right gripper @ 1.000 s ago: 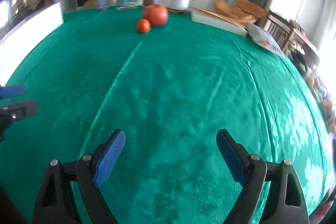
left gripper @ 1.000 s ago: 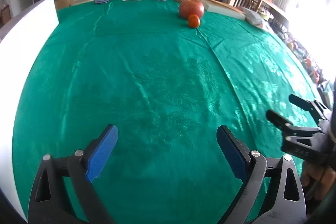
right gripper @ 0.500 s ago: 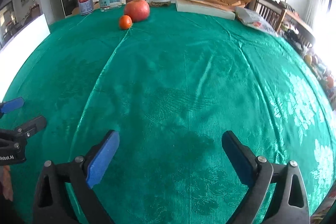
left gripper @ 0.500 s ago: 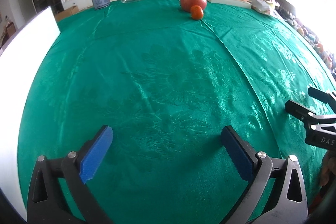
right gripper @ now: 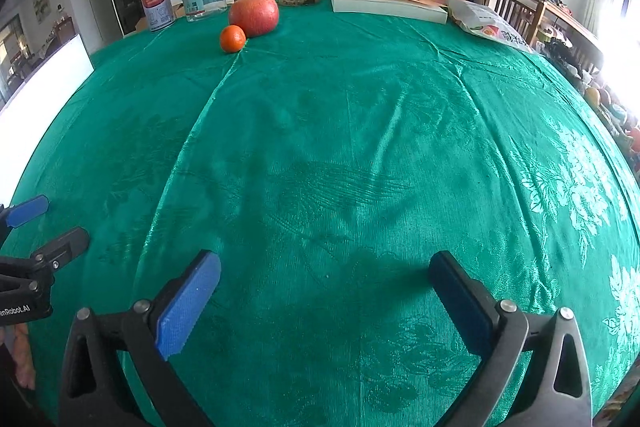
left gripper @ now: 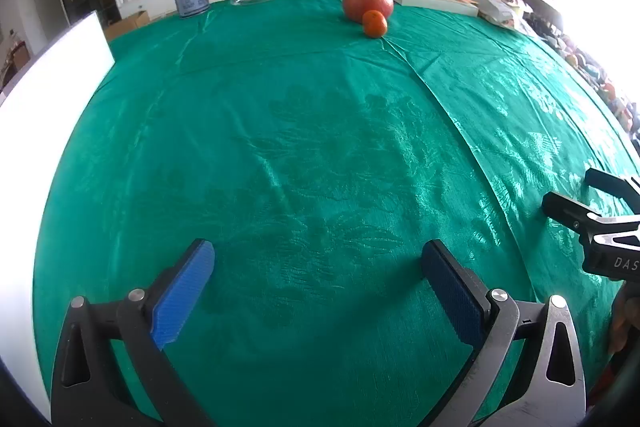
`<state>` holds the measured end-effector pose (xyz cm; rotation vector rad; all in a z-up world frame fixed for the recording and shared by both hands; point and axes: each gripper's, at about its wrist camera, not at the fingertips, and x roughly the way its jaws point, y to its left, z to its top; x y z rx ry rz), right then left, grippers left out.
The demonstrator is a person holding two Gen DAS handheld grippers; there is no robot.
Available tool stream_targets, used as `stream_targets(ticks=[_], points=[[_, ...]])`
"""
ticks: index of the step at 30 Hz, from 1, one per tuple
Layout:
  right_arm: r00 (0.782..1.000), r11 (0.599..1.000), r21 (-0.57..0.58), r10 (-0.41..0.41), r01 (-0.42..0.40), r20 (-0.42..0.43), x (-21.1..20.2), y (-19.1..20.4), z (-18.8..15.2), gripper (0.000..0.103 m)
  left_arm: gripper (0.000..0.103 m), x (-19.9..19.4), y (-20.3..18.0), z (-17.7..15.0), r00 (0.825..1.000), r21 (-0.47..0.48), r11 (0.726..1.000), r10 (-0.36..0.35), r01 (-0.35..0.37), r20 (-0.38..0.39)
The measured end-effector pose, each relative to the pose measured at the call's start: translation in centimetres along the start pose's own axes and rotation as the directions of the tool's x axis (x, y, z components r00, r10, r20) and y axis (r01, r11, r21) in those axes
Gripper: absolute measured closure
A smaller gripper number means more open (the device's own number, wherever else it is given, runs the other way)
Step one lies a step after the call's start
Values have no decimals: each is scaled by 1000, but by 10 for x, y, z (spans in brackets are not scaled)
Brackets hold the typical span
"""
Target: Organize fruits
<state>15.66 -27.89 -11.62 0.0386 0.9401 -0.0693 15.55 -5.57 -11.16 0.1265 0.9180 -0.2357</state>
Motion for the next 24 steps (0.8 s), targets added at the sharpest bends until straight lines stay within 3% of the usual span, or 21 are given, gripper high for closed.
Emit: stream_targets(ticks=[3, 5, 10, 16, 21, 23, 24], points=[[1000, 1000, 0, 0, 0, 0, 0, 0, 0, 0, 1, 2, -1, 8, 999, 12, 1000, -16, 16, -35], [1000, 1000, 0, 0, 0, 0, -1, 0, 0, 0, 1, 8, -6, 27, 994, 30, 996, -79, 82, -76], [1000, 1000, -6, 6, -6, 1, 0, 2, -1, 0, 1, 23, -27, 110, 988, 70, 986, -151, 152, -29], [1000, 999, -26, 22, -22, 2, -1, 5, -1, 0, 3, 79, -51, 186, 996, 76, 993, -86, 87, -13], [999, 999, -39, 33, -33, 3, -1, 8, -2, 0, 4, 110, -58, 202, 999, 42, 998, -38, 38, -5], [999, 998, -42, 37, -36, 3, -1, 9, -3, 0, 14, 119, -58, 203, 1000, 42, 999, -21, 21, 4], [999, 998, -44, 38, -38, 3, -1, 9, -3, 0, 32, 125, -57, 204, 1000, 40, 999, -20, 20, -2]])
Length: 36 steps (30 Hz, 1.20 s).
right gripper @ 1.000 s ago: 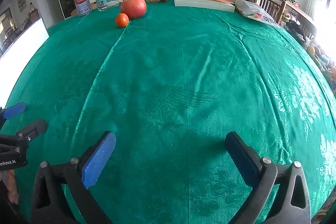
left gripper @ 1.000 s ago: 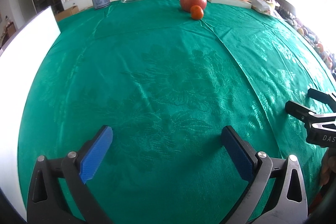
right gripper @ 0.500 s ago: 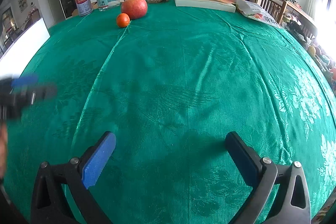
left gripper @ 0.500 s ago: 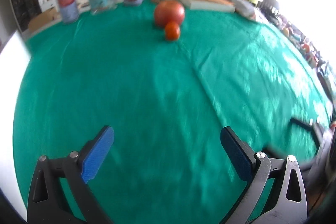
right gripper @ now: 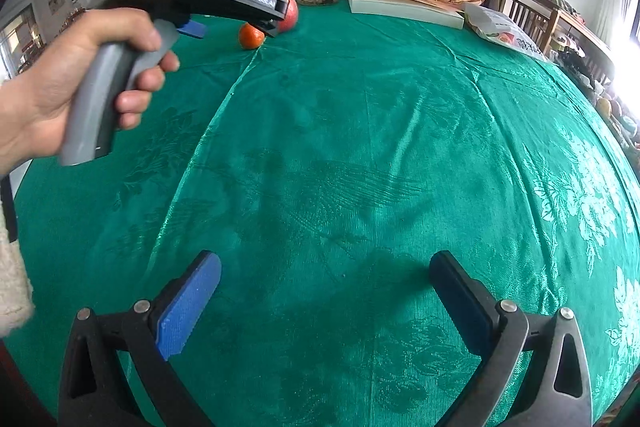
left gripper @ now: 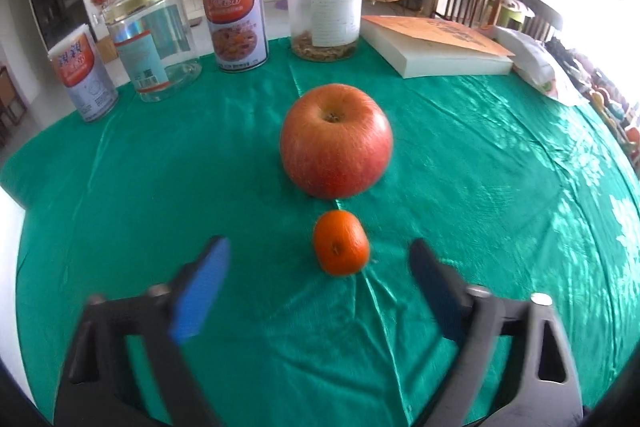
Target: Organize fruits
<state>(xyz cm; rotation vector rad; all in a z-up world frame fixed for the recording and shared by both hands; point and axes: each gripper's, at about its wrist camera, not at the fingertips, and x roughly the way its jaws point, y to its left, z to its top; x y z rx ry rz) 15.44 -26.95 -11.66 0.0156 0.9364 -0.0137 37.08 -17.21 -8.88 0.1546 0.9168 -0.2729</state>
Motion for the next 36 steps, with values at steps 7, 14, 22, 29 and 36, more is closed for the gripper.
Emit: stream_targets(ticks=[7, 14, 22, 29, 36], points=[[1000, 1000, -1, 1, -1, 1, -1, 1, 0, 0, 74, -16, 23, -18, 994, -68, 991, -112, 113, 21], [1000, 1000, -1, 1, -1, 1, -1, 1, -1, 0, 74, -90, 71, -99, 942, -188, 926, -336, 329, -9], [1000, 1000, -1, 0, 0, 2, -1, 1, -1, 0, 52, -112, 118, -159, 941, -266, 907, -338, 327, 4], [1000, 1000, -1, 1, -1, 3, -2, 0, -1, 0, 33, -127, 143, -160, 978, -275, 939, -202, 208, 48], [1000, 1000, -2, 1, -1, 3, -2, 0, -1, 0, 7, -155, 97, -172, 989, -25, 996, -84, 88, 126]])
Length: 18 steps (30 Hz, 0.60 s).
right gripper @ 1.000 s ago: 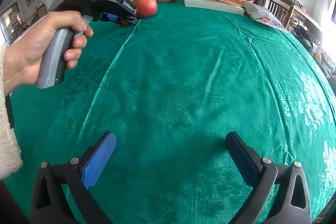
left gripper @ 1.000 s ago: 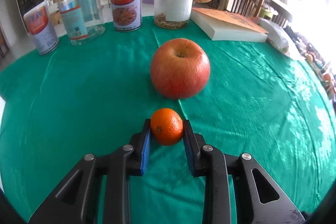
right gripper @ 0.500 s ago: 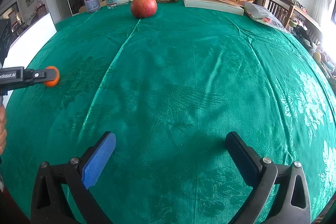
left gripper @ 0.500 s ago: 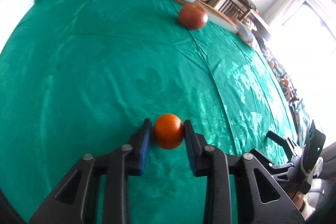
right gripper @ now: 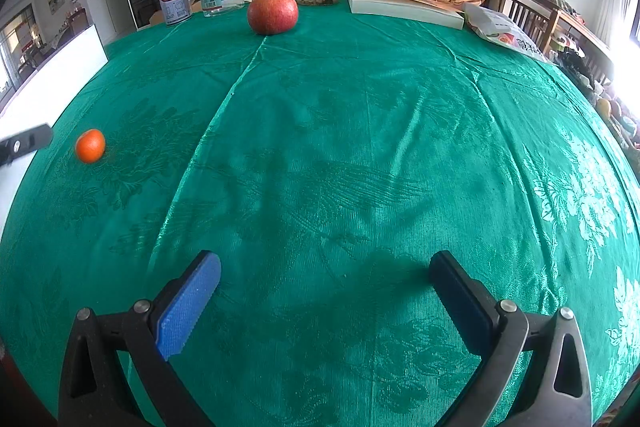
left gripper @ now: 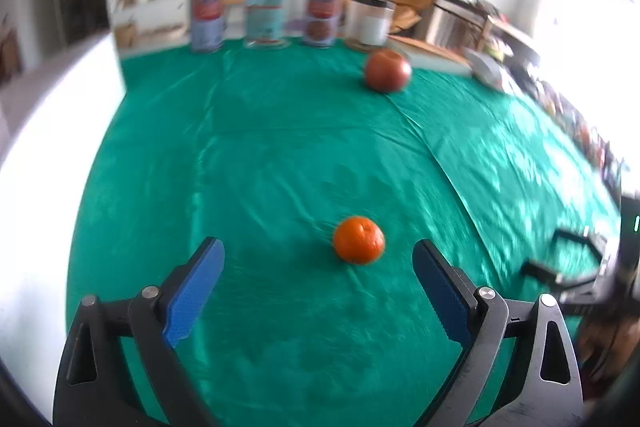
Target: Organize fruits
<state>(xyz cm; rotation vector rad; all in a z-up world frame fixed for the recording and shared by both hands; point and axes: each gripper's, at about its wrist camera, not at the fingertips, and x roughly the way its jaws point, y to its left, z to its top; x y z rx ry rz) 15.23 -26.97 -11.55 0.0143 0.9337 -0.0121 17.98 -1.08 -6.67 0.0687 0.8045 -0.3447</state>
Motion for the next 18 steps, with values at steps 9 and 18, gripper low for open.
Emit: stream_targets(ticks=[9, 18], points=[[1000, 1000, 2, -1, 1, 0, 0, -1, 0, 0, 7, 34, -30, -15, 993, 36, 994, 103, -101, -51], [990, 993, -104, 70, -57, 126, -9, -7, 112, 0, 4, 45, -18, -18, 987, -30, 991, 125, -129, -103]])
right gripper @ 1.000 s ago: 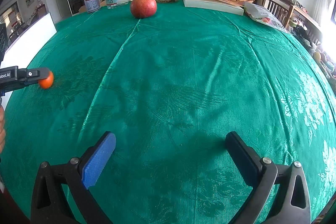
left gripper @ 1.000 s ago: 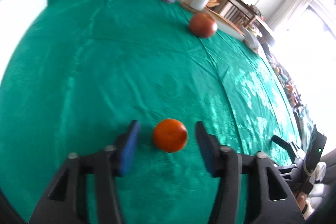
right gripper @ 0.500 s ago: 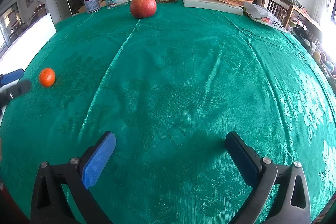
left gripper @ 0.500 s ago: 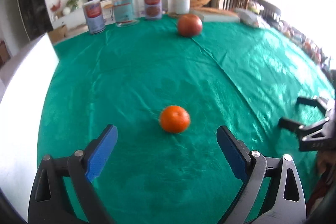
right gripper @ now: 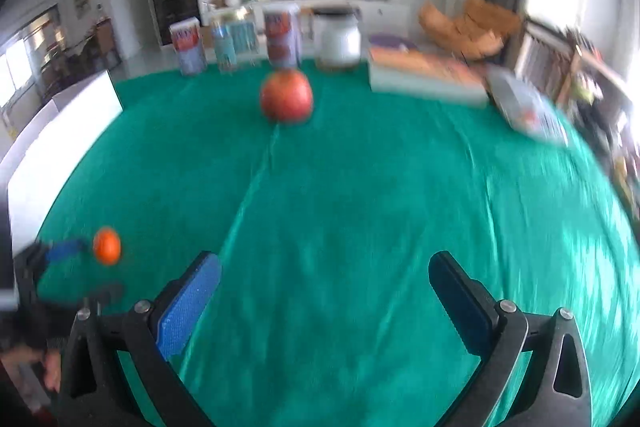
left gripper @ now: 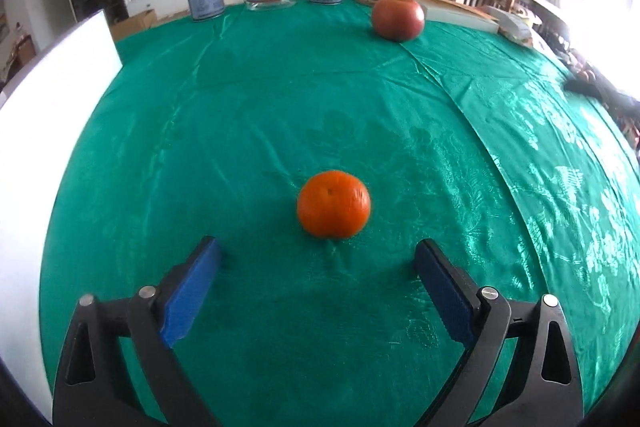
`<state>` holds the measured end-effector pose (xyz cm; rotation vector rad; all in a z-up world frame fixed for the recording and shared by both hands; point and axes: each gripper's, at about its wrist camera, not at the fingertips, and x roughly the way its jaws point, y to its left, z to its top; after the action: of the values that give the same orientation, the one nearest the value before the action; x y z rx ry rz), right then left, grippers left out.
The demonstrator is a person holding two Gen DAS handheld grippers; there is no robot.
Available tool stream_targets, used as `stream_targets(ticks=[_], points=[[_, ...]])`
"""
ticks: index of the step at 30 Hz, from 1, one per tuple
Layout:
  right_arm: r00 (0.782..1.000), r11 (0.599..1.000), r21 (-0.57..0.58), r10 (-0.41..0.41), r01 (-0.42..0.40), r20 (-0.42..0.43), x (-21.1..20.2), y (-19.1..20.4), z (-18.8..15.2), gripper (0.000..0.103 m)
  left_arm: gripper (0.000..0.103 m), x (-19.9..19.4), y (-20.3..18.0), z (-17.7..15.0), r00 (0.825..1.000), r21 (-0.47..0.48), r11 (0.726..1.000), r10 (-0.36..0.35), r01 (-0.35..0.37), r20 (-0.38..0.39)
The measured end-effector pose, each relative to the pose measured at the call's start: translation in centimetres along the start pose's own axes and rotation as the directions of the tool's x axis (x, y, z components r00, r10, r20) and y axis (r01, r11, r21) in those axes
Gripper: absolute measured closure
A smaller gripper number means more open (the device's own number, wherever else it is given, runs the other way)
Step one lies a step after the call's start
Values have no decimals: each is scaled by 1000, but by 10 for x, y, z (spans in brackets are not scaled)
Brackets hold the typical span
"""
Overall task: Organize fruits
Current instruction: 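Move the right tool to the red apple while the left tool approaches the orange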
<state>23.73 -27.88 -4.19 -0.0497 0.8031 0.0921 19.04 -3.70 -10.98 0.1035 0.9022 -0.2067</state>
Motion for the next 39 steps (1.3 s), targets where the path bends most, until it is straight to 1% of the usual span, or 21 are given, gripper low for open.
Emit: stream_targets(ticks=[1, 4, 6, 8, 9, 10, 11, 12, 13, 16, 19, 22, 24, 26, 28, 30, 32, 33, 35, 37, 39], points=[[1000, 999, -36, 1, -1, 3, 13, 1, 20, 0, 3, 0, -1, -1, 1000, 1, 1000, 3, -3, -2], [998, 992, -119, 38, -44, -47, 74, 11, 71, 0, 2, 1, 1, -1, 1000, 0, 1000, -2, 2, -7], [997, 989, -140, 46, -54, -58, 106, 20, 89, 0, 2, 1, 1, 0, 1000, 1, 1000, -3, 3, -6], [997, 988, -147, 35, -44, -65, 135, 32, 104, 1, 2, 1, 1, 0, 1000, 1, 1000, -2, 2, -7], [997, 989, -145, 31, -41, -71, 148, 38, 110, 4, 2, 1, 1, 0, 1000, 1, 1000, -3, 3, -7], [996, 990, -139, 23, -34, -80, 159, 43, 113, 13, 2, 1, 1, 0, 1000, 1, 1000, -4, 4, -7], [996, 991, -128, 22, -33, -89, 167, 46, 115, 19, 2, 0, 0, 0, 1000, 2, 1000, -5, 5, -7], [994, 993, -110, 27, -39, -102, 176, 47, 118, 35, 2, 0, 0, 0, 1000, 2, 1000, -6, 6, -7], [992, 996, -83, 24, -34, -120, 185, 45, 122, 35, 2, 0, 0, 0, 1000, 2, 1000, -7, 7, -7], [992, 999, -18, 43, -45, -116, 181, 38, 123, 36, 2, 0, 0, 0, 1000, 1, 1000, -7, 8, -7], [990, 996, 31, 90, -87, -110, 153, 26, 105, 36, 2, 0, 0, 0, 1000, 2, 1000, -7, 7, -8], [981, 991, 50, 127, -121, -147, 107, 20, 65, 36, 2, 0, 0, 0, 1000, 2, 1000, -6, 6, -8], [976, 994, 33, 113, -108, -188, 76, 21, 31, 36, 1, 0, -1, 0, 1000, 1, 1000, -2, 2, -9], [973, 994, 35, 105, -100, -206, 49, 27, -6, 36, 1, 1, -1, 1, 1000, 0, 1000, 2, -2, -10], [982, 997, 22, 79, -76, -172, 26, 34, -34, 35, 1, 0, -1, 1, 1000, -2, 1000, 5, -5, -10], [989, 999, 22, 45, -43, -142, 14, 43, -50, 34, 0, 1, -1, 1, 1000, -3, 1000, 7, -7, -11], [993, 997, 69, 27, -18, -118, 7, 46, -61, 21, 0, 0, -1, 1, 1000, -4, 1000, 8, -8, -17], [994, 996, 90, 3, 7, -113, 5, 47, -66, 12, 0, -1, 0, 0, 1000, -11, 1000, 13, -13, -26], [994, 990, 140, -14, 30, -112, -4, 46, -76, 10, 0, -6, 3, -6, 998, -42, 998, 34, -36, -48], [994, 985, 166, -26, 42, -102, -16, 46, -91, 10, 0, -12, 4, -14, 998, -65, 996, 51, -54, -47], [993, 987, 145, -48, 64, -109, -25, 52, -105, 8, 0, -16, 4, -21, 997, -77, 995, 62, -65, -36]])
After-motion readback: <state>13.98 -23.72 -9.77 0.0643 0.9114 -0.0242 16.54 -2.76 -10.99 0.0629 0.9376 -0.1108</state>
